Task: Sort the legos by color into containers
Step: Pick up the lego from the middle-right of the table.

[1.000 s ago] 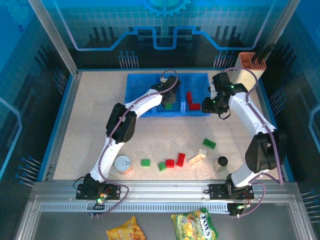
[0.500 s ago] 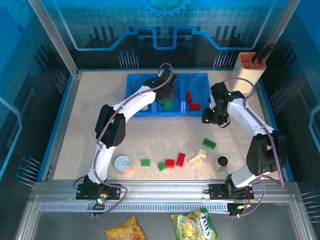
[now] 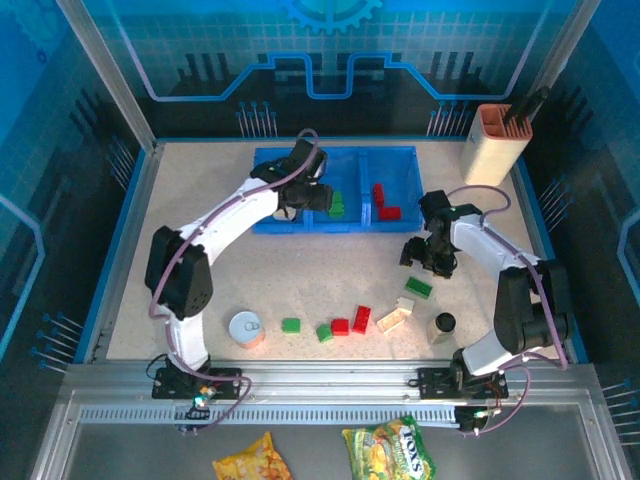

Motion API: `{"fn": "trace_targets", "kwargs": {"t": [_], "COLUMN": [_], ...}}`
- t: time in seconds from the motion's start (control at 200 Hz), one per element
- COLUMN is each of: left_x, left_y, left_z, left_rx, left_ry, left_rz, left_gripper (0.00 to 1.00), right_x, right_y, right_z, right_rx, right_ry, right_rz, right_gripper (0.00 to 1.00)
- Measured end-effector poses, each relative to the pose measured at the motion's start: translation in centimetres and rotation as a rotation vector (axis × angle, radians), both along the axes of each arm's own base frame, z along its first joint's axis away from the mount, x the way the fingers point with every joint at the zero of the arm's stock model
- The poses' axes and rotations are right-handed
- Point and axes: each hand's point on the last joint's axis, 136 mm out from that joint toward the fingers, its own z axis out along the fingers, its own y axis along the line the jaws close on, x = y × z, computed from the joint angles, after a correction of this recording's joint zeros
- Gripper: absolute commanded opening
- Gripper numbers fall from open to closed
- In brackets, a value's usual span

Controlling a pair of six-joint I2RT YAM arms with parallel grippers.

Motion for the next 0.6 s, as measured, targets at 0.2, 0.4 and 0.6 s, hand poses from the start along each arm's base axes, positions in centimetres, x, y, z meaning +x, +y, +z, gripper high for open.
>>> {"fn": "trace_targets", "kwargs": {"t": [0.2, 0.4, 0.6], "left_x": [-2.5, -4.8, -6.6], "left_y": [3.3, 6.8, 9.5], "left_z": [1.2, 2.6, 3.7], "left_rx": [0.015, 0.042, 0.078], "left_ry": [0.001, -0.018, -0.029], "left_rz": [-0.007, -0.002, 0.002], "left_gripper": [0.56, 0.58, 0.6], "right_x": [-0.8, -1.8, -2.2], "right_y": [-0.5, -0.4, -0.1], "right_z": [-0.5, -1.7, -2.9], "right_rx": [-0.01, 0.001, 0.009], "right_ry": [0.004, 0.034, 0.07], "right_rz": [-0.09, -0.156, -0.175], "right_gripper": [0.96, 1.0, 0.96]}}
